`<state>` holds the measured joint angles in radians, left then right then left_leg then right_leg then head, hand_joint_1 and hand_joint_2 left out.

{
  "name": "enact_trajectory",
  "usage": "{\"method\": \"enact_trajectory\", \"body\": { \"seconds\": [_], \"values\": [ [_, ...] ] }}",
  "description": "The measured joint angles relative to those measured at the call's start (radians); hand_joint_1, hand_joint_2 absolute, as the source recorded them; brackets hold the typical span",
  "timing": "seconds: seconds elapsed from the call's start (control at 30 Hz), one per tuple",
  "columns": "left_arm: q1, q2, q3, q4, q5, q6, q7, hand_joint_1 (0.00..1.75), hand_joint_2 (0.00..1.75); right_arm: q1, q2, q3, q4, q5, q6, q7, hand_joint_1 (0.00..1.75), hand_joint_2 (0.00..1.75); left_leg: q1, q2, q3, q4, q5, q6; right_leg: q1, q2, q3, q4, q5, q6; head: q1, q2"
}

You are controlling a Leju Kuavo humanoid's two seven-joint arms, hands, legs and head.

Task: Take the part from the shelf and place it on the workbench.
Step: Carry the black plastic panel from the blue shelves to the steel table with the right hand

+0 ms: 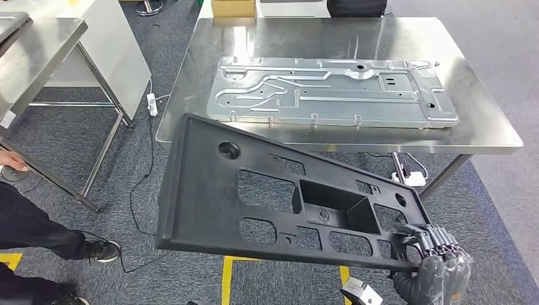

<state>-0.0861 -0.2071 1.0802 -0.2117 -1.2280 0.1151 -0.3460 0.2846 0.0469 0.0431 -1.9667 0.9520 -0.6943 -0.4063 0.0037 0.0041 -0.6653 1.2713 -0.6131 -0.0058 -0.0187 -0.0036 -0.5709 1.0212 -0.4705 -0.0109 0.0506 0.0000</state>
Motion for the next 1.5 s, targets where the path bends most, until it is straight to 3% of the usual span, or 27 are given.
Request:
{"method": "enact_trajectory", "body": {
  "seconds": [0.03, 0.07, 0.17, 0.23, 0.33, 0.4, 0.47, 0.5, 0.53, 0.57, 0.63, 0.7, 0.77, 0.87, 0.93, 1.0, 1.03, 1.07, 1.1, 1.17, 1.23, 1.37, 1.43, 1.5],
  "values": [
    [0.001, 0.0, 0.0, 0.0, 0.0, 0.0, 0.0, 0.0, 1.75, 0.0, 0.0, 0.0, 0.0, 0.0, 0.0, 0.0, 1.75, 1.75, 0.005, 0.0, -0.009, 0.015, 0.007, -0.004, -0.002, 0.001, 0.0, 0.001, -0.001, 0.001, 0.0, 0.0],
    [0.002, 0.0, 0.0, 0.0, 0.0, 0.0, 0.0, 0.0, 1.75, 0.0, 0.0, 0.0, 0.0, 0.0, 0.0, 0.0, 1.75, 1.75, 0.009, 0.0, 0.003, -0.013, 0.034, -0.008, -0.004, 0.002, 0.001, 0.002, -0.002, 0.003, 0.0, 0.0],
    [0.001, 0.001, 0.0, 0.0, 0.0, 0.0, 0.0, 0.0, 1.75, 0.0, 0.0, 0.0, 0.0, -0.001, 0.0, 0.0, 1.75, 1.75, 0.016, -0.002, 0.09, -0.201, 0.125, -0.013, -0.009, 0.004, 0.004, 0.009, -0.009, 0.017, 0.0, 0.0],
    [0.0, 0.0, 0.0, 0.0, 0.0, 0.0, -0.001, 0.0, 1.75, -0.001, 0.0, 0.0, 0.0, -0.001, 0.0, 0.0, 1.75, 1.75, 0.012, -0.006, 0.11, -0.246, 0.131, -0.001, -0.007, 0.005, 0.004, 0.01, -0.009, 0.03, 0.0, 0.0],
    [0.0, 0.001, 0.0, 0.0, 0.0, 0.001, -0.001, 0.0, 1.75, 0.0, 0.0, 0.0, 0.0, -0.002, 0.0, -0.001, 1.75, 1.75, 0.008, -0.007, 0.11, -0.255, 0.138, 0.027, -0.009, 0.005, 0.003, 0.01, -0.011, 0.047, 0.0, 0.0],
    [-0.001, 0.001, 0.0, 0.0, 0.0, 0.001, -0.001, 0.0, 1.75, -0.001, 0.0, 0.0, 0.0, -0.003, 0.0, -0.001, 1.75, 1.75, 0.009, -0.005, 0.113, -0.265, 0.146, 0.044, -0.011, 0.004, -0.023, 0.07, -0.052, 0.051, 0.0, 0.0],
    [-0.001, 0.001, 0.0, 0.0, 0.0, 0.001, -0.002, 0.0, 1.75, -0.001, 0.0, 0.0, 0.0, -0.004, 0.0, -0.001, 1.75, 1.75, 0.004, -0.003, 0.112, -0.266, 0.146, 0.053, -0.009, 0.004, -0.083, 0.199, -0.116, 0.05, 0.001, 0.0],
    [0.0, 0.001, 0.0, 0.0, 0.0, 0.001, -0.002, 0.0, 1.75, -0.001, 0.0, 0.0, 0.001, -0.004, 0.0, -0.001, 1.75, 1.75, 0.001, -0.003, 0.111, -0.265, 0.146, 0.055, -0.008, 0.004, -0.11, 0.254, -0.134, 0.049, 0.0, 0.0],
    [0.0, 0.001, 0.0, 0.0, 0.0, 0.001, -0.002, 0.0, 1.75, 0.0, 0.0, 0.0, 0.001, -0.004, 0.0, -0.001, 1.75, 1.75, -0.003, -0.003, 0.111, -0.263, 0.145, 0.057, -0.006, 0.004, -0.124, 0.282, -0.134, 0.047, 0.0, 0.0],
    [0.0, 0.001, 0.0, 0.0, 0.0, 0.001, -0.002, 0.0, 1.75, 0.0, 0.0, 0.0, 0.002, -0.004, 0.0, -0.001, 1.75, 1.75, -0.007, -0.003, 0.112, -0.262, 0.144, 0.059, -0.004, 0.004, -0.12, 0.27, -0.116, 0.043, 0.001, 0.0],
    [0.0, 0.001, 0.0, 0.0, -0.001, 0.0, -0.002, 0.0, 1.75, -0.001, 0.0, 0.0, 0.003, -0.004, 0.0, -0.001, 1.75, 1.75, -0.012, -0.005, 0.114, -0.257, 0.14, 0.06, 0.003, 0.004, -0.062, 0.148, -0.051, 0.029, 0.001, 0.0],
    [-0.001, 0.0, 0.0, 0.0, -0.001, -0.001, -0.002, 0.0, 1.75, -0.002, 0.0, 0.0, 0.003, -0.004, 0.0, -0.001, 1.75, 1.75, -0.017, -0.005, 0.113, -0.252, 0.136, 0.055, 0.012, 0.001, -0.012, 0.04, -0.013, 0.015, 0.0, 0.0],
    [-0.001, 0.0, -0.001, 0.0, -0.002, -0.001, -0.003, 0.0, 1.75, -0.003, 0.0, 0.0, 0.003, -0.004, 0.0, -0.001, 1.75, 1.75, -0.019, -0.005, 0.112, -0.252, 0.135, 0.048, 0.017, 0.001, -0.004, 0.018, -0.012, 0.01, 0.0, 0.0],
    [-0.002, 0.0, -0.001, 0.0, -0.002, -0.001, -0.003, 0.0, 1.75, -0.004, -0.001, 0.0, 0.003, -0.004, 0.0, -0.001, 1.75, 1.75, -0.019, -0.005, 0.107, -0.235, 0.118, 0.033, 0.006, 0.002, 0.003, 0.003, -0.004, 0.0, -0.001, 0.0],
    [-0.002, 0.0, -0.001, 0.0, -0.002, -0.001, -0.004, 0.0, 1.75, -0.006, -0.001, 0.0, 0.003, -0.004, 0.0, -0.001, 1.75, 1.75, -0.013, -0.006, 0.067, -0.146, 0.063, 0.02, 0.0, -0.001, 0.006, -0.003, -0.001, -0.005, -0.003, 0.0],
    [-0.001, 0.0, -0.001, 0.0, -0.002, -0.001, -0.004, 0.0, 1.75, -0.007, -0.001, 0.0, 0.004, -0.004, 0.0, -0.001, 1.75, 1.75, -0.002, -0.006, 0.004, -0.013, 0.004, 0.009, -0.001, -0.002, 0.004, -0.002, -0.001, -0.006, -0.004, 0.0],
    [0.0, 0.0, -0.001, 0.0, -0.002, -0.001, -0.004, 0.0, 1.75, -0.007, -0.001, 0.0, 0.004, -0.004, 0.0, -0.001, 1.75, 1.75, 0.002, -0.005, -0.014, 0.024, -0.003, 0.003, -0.002, -0.002, 0.004, -0.001, -0.002, -0.006, -0.004, 0.0],
    [0.001, 0.0, -0.001, 0.0, -0.002, -0.001, -0.004, 0.0, 1.75, -0.007, -0.001, 0.0, 0.005, -0.003, 0.0, -0.001, 1.75, 1.75, 0.007, -0.005, -0.015, 0.024, 0.012, -0.001, -0.004, -0.002, 0.005, 0.0, -0.003, -0.004, -0.004, 0.0],
    [0.001, 0.0, -0.001, 0.0, -0.002, -0.001, -0.004, 0.0, 1.75, -0.007, -0.001, 0.0, 0.006, -0.003, 0.0, 0.0, 1.75, 1.75, 0.01, -0.005, 0.005, -0.019, 0.044, -0.005, -0.007, -0.001, 0.006, 0.001, -0.004, -0.002, -0.004, 0.0],
    [0.001, 0.0, -0.002, 0.0, -0.002, -0.002, -0.004, 0.0, 1.75, -0.008, -0.001, 0.0, 0.007, -0.001, 0.0, 0.002, 1.75, 1.75, 0.016, -0.005, 0.072, -0.16, 0.112, -0.009, -0.01, 0.0, 0.01, 0.004, -0.009, 0.007, -0.004, 0.0],
    [-0.001, 0.0, -0.002, 0.0, -0.002, -0.003, -0.003, 0.0, 1.75, -0.009, -0.001, 0.0, 0.008, 0.0, 0.0, 0.005, 1.75, 1.75, 0.014, -0.007, 0.109, -0.243, 0.136, -0.002, -0.008, 0.002, 0.009, 0.007, -0.011, 0.021, -0.004, 0.0],
    [0.0, 0.0, -0.002, 0.0, -0.002, -0.002, -0.002, 0.0, 1.75, -0.011, -0.002, 0.0, 0.008, 0.004, 0.0, 0.013, 1.75, 1.75, 0.009, -0.008, 0.111, -0.261, 0.142, 0.03, -0.011, 0.002, 0.004, 0.017, -0.019, 0.044, -0.003, 0.0],
    [-0.001, 0.0, -0.002, 0.0, -0.002, 0.006, 0.0, 0.0, 1.75, -0.012, -0.004, 0.0, 0.008, 0.005, 0.0, 0.018, 1.75, 1.75, 0.009, -0.007, 0.114, -0.268, 0.148, 0.044, -0.012, 0.002, -0.033, 0.098, -0.069, 0.047, -0.003, 0.0],
    [-0.001, 0.0, -0.002, 0.0, -0.002, 0.026, 0.006, 0.0, 1.75, -0.012, -0.005, 0.0, 0.008, 0.007, 0.0, 0.02, 1.75, 1.75, 0.004, -0.006, 0.113, -0.268, 0.147, 0.05, -0.009, 0.002, -0.095, 0.226, -0.128, 0.047, -0.003, 0.0]
  ]
}}
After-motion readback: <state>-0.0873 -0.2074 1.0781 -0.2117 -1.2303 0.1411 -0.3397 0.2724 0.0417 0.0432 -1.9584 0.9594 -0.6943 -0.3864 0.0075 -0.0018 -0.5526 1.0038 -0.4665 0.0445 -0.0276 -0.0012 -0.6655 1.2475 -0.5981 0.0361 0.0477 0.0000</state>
